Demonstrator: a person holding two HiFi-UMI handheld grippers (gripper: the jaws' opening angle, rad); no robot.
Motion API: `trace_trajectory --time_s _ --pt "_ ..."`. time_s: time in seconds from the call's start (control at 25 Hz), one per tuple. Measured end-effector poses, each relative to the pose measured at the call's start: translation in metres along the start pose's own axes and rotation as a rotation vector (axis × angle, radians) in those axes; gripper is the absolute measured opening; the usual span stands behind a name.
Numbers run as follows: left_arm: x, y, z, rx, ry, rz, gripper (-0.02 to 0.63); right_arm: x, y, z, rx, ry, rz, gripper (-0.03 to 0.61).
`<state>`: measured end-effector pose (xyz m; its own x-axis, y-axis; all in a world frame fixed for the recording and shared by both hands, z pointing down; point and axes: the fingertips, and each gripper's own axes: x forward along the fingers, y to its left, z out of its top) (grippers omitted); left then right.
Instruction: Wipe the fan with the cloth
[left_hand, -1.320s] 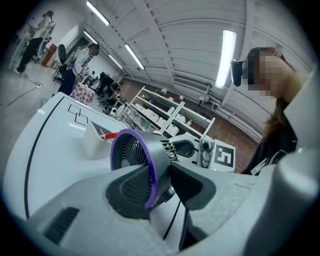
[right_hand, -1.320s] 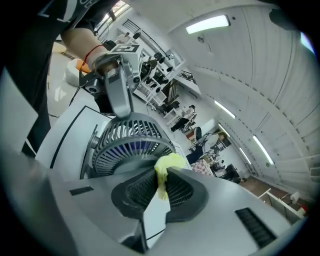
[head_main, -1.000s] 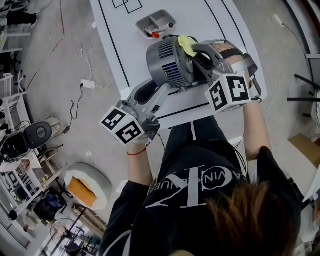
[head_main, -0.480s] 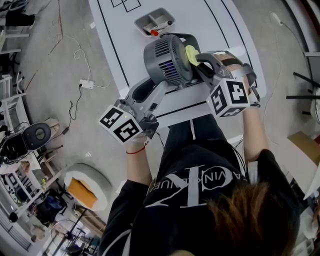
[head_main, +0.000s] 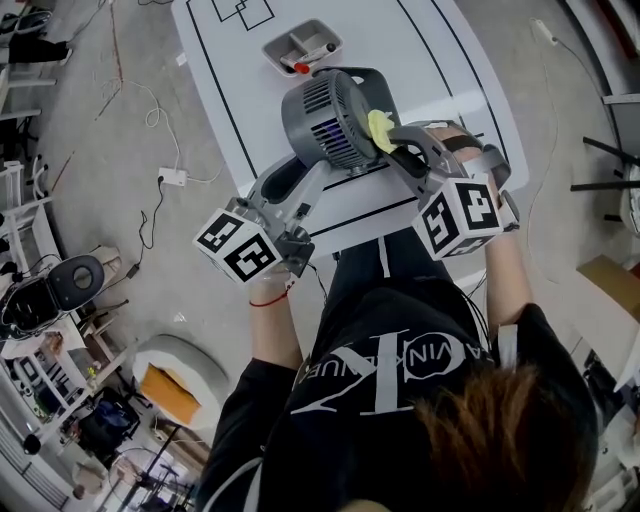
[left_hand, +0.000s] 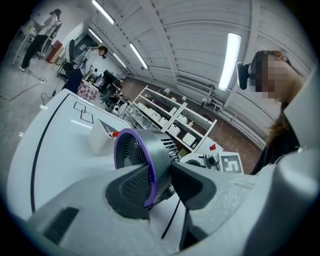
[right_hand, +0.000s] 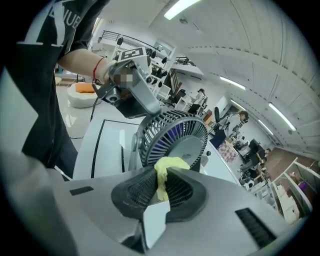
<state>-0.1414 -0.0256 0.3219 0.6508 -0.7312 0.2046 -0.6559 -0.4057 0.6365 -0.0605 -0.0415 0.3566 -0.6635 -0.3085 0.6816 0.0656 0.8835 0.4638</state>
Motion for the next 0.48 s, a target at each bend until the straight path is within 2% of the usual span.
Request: trace_trajectory --time_s 0.48 --pt "-0.002 0.004 -0.003 0.007 0.02 -0.003 0.143 -0.016 -0.016 0.038 0.01 -0.109 -0.055 0.035"
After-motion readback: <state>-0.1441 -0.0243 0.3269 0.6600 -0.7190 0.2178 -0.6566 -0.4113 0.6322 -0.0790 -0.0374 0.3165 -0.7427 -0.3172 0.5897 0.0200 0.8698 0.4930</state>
